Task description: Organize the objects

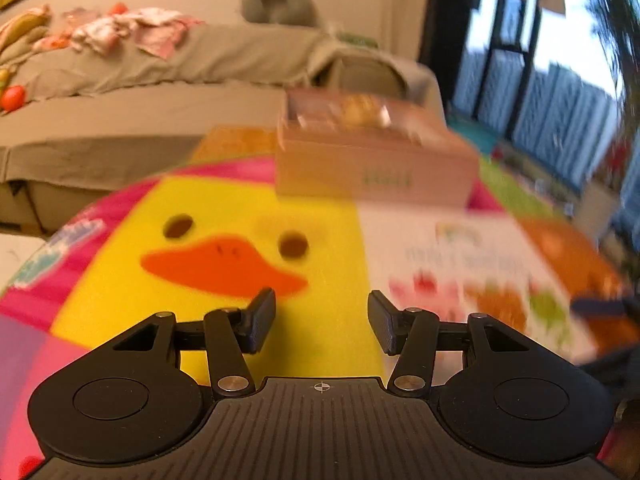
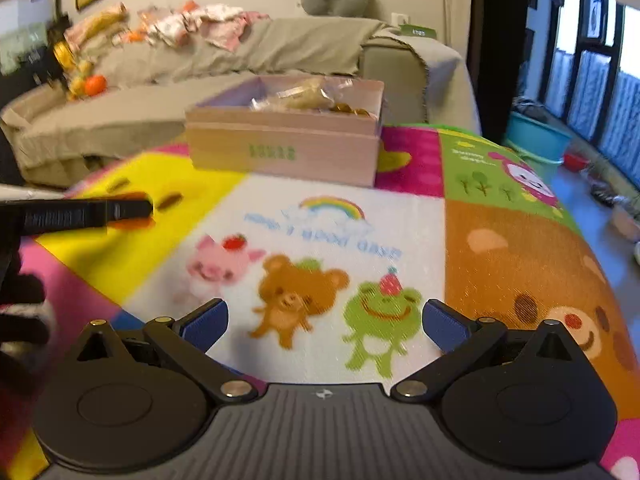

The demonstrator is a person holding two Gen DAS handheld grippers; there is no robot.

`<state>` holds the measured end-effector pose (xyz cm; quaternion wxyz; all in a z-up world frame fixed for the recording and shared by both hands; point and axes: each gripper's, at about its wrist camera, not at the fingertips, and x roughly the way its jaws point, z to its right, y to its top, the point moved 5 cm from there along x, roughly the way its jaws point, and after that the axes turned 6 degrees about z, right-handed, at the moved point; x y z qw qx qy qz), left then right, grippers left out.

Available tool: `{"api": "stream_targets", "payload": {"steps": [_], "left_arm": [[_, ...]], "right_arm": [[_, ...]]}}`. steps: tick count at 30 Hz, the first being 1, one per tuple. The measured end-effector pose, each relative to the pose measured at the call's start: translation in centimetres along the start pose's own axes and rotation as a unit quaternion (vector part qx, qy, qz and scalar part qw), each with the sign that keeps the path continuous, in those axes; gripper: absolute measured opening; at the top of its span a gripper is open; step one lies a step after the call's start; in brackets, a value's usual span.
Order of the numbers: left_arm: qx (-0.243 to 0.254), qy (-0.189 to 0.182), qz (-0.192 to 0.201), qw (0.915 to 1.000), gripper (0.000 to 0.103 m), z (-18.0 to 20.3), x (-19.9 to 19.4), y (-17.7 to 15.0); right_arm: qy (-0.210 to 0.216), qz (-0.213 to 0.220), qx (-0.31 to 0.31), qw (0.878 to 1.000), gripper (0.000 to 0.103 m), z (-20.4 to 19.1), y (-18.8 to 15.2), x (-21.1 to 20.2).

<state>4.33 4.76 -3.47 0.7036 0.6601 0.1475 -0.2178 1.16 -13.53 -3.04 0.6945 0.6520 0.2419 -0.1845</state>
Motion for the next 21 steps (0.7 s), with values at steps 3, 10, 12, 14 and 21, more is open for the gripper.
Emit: {"api": "stream_targets", "payload": {"steps": [3,10,12,14,21], "left_arm": [[0.002,0.005,-0.003,1.0,0.055,-0.1,-0.3,-0.5],[0.029,0.033,-0.004,0.9991,0.054,1.0,-1.9,-1.1],[0.033,0.036,-0.005,0.9988,0.054,1.2,-1.4,-0.9],[0.028,0.035,-0.006,0.999,0.055,1.1,-1.2,-0.8],[0.023,0.039,-0.007,0.9989,0.056,1.3,-1.5,-1.3]], "right_arm": [[-0.002,-0.011,0.009,1.0,0.103,0.2,-0.3,0.1],[0.006,-0.016,0.016,1.0,0.103,0.6,-1.2,-1.2],[0.005,-0.018,0.023,1.0,0.103,0.8,-1.0,-0.9],[-0.003,-0.018,0.03,0.999,0.103,1.1,-0.8,-0.6],[-0.028,0.012,0.044,0.999,0.103,1.4,-0.1,0.9]]}}
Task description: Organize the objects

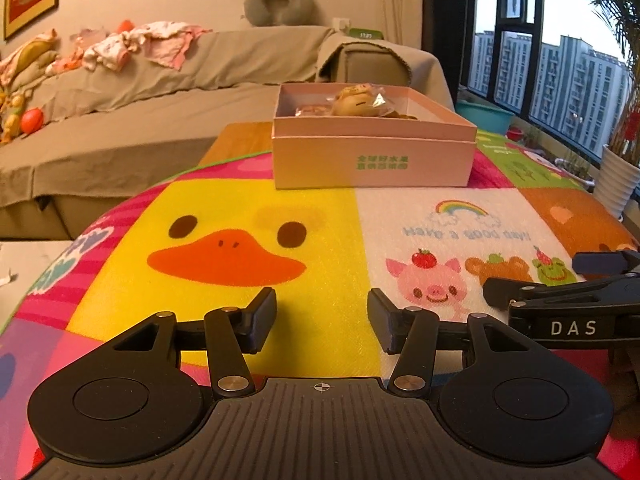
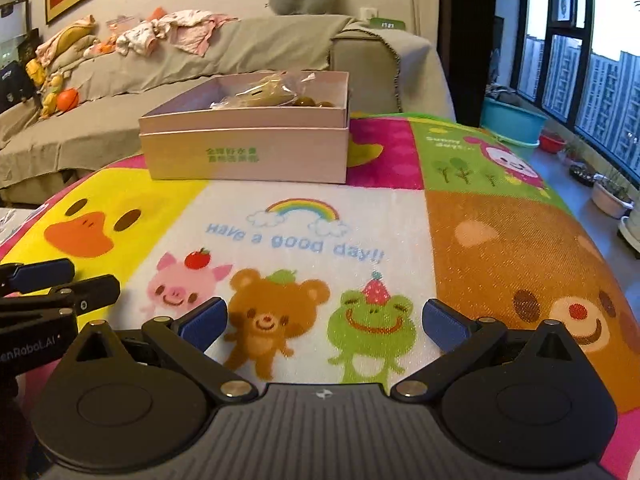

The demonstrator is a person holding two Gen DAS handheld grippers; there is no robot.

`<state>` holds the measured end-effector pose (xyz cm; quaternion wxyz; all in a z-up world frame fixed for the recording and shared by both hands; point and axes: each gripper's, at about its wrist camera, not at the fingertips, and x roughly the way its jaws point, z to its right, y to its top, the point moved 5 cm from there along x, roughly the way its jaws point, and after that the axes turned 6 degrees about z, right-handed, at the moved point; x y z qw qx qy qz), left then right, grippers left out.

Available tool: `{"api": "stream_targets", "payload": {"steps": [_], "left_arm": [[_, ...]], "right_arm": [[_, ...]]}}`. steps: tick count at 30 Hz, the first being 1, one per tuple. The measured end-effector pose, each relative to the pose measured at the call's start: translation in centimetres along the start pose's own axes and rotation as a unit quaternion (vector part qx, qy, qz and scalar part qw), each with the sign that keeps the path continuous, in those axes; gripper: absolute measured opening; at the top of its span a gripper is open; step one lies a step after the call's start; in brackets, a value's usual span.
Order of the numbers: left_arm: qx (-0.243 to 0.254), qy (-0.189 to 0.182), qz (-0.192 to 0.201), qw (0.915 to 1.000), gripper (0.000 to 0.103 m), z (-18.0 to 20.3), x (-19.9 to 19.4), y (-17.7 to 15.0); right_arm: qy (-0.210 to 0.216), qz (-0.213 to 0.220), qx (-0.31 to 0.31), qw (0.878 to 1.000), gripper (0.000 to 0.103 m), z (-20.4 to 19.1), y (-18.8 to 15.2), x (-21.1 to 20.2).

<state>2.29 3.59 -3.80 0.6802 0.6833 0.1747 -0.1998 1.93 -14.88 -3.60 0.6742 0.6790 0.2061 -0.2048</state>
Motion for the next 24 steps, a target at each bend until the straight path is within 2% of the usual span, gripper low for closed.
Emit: {"api": "stream_targets", "payload": {"steps": [8,15,24], "left_arm": [[0.005,-0.01,0.001,0.9999,0.059,0.71,0.46,0.11],[-0.012,-0.019,0.003,0.9998,0.059,0.32,0.24,0.01],[-0.002,-0.013,0.002,0.9999,0.059,0.46,0.1,-0.03]], "right_arm": [[0.001,0.0,0.006,1.0,0.103,0.07,0.02,0.32],[-0.002,0.001,0.004,1.0,0.103,-0.07,0.05,0.39],[-0.001,0.002,0.006,1.0,0.103,-0.04,0.05,0.4]]}}
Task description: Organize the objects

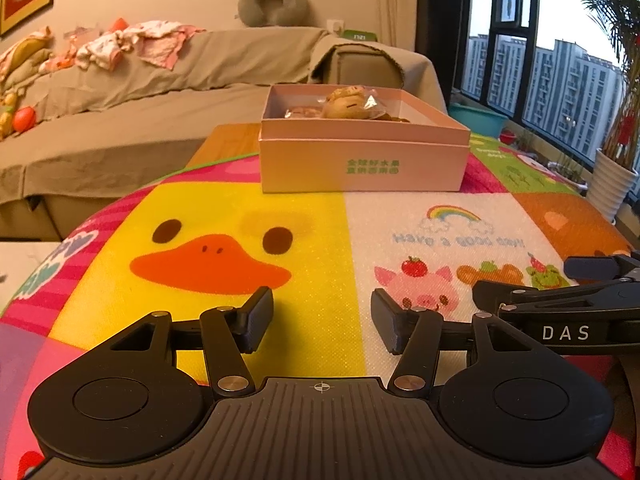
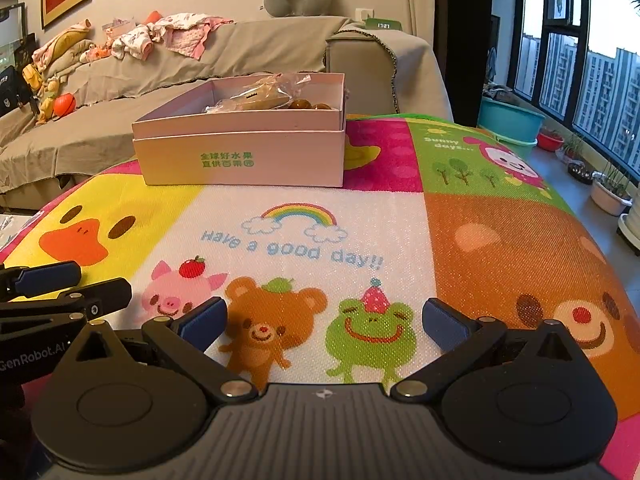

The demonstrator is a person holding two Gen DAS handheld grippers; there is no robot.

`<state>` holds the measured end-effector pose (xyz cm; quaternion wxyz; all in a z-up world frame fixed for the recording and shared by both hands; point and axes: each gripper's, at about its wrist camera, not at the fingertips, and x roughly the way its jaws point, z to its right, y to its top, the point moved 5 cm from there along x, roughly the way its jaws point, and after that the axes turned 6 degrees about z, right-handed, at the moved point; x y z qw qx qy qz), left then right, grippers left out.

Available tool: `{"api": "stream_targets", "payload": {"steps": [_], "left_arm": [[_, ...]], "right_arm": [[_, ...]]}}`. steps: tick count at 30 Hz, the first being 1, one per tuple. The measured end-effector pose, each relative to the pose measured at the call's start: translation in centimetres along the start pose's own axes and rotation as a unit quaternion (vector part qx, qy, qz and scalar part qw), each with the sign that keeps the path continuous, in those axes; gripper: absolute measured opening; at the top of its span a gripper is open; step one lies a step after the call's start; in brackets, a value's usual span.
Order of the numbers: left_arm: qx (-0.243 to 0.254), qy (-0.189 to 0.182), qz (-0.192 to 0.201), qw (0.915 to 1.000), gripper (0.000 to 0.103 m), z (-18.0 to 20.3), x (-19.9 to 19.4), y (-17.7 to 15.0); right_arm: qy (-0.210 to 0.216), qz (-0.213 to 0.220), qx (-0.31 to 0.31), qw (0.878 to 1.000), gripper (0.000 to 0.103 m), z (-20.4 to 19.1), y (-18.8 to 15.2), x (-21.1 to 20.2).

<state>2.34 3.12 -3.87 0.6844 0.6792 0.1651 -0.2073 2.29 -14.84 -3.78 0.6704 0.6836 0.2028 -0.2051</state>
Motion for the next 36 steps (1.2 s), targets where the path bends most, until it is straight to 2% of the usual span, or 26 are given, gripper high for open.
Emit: {"api": "stream_targets", "payload": {"steps": [36], "left_arm": [[-0.002,-0.001,-0.001,1.0,0.059,-0.02,0.08,0.09]], "right_arm": [[-0.001,0.0,-0.002,1.0,0.103,0.01,0.0,0.05]]}}
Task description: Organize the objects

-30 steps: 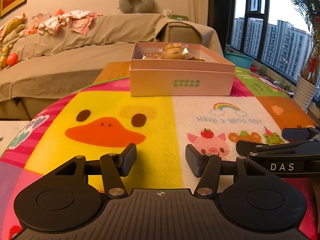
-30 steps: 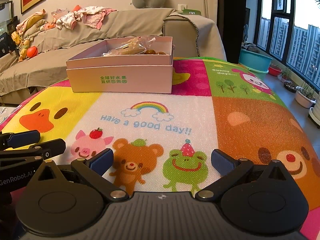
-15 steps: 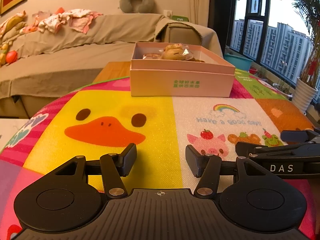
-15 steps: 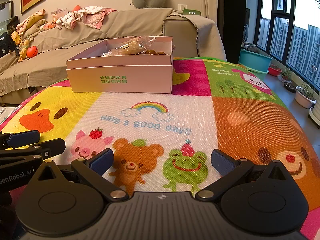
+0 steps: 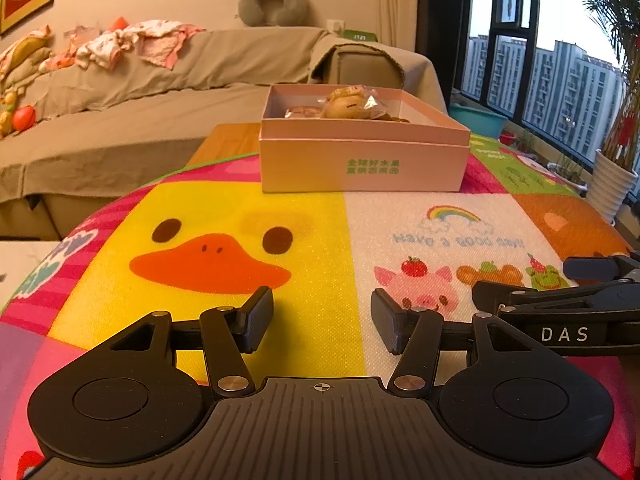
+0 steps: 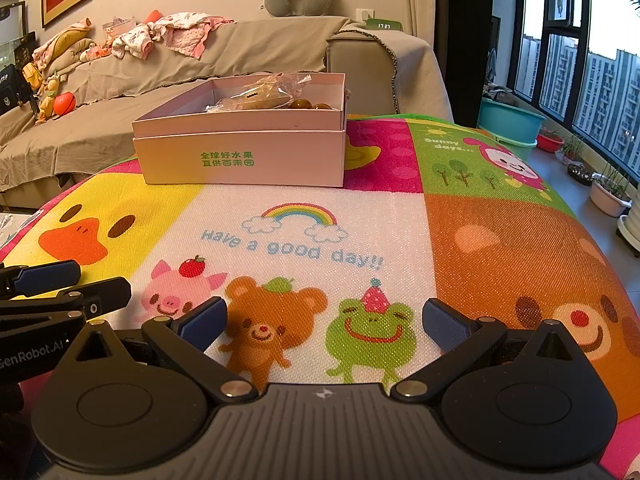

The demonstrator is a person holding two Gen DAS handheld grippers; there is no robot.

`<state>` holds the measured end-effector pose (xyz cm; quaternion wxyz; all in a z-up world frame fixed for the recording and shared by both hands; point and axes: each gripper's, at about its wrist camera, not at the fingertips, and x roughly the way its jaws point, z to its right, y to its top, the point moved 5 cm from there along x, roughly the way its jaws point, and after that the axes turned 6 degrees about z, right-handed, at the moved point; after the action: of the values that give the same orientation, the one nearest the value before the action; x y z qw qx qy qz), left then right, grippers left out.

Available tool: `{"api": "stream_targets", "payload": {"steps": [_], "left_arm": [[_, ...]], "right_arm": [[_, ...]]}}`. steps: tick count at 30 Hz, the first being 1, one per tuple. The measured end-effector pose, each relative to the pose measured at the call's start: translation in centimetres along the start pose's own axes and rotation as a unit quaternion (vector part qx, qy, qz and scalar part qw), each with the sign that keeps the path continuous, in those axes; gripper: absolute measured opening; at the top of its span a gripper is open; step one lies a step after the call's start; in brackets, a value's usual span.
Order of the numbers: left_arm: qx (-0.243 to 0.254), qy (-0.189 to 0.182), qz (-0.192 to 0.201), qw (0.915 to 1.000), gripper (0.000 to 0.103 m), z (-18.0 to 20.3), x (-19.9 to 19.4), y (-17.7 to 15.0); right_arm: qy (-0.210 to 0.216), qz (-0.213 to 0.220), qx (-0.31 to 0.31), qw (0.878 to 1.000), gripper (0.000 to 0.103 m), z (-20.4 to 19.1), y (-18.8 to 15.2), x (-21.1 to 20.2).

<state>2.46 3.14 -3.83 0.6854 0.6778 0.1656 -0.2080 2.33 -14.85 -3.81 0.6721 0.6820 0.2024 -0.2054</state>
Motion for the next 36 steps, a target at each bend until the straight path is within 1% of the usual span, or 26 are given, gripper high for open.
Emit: {"api": "stream_targets", "payload": {"steps": [36], "left_arm": [[-0.01,-0.006,0.001,0.9999,0.059,-0.22,-0.02,0.01]], "right_arm": [[0.0,0.0,0.0,1.0,0.103,0.0,0.01,0.05]]}}
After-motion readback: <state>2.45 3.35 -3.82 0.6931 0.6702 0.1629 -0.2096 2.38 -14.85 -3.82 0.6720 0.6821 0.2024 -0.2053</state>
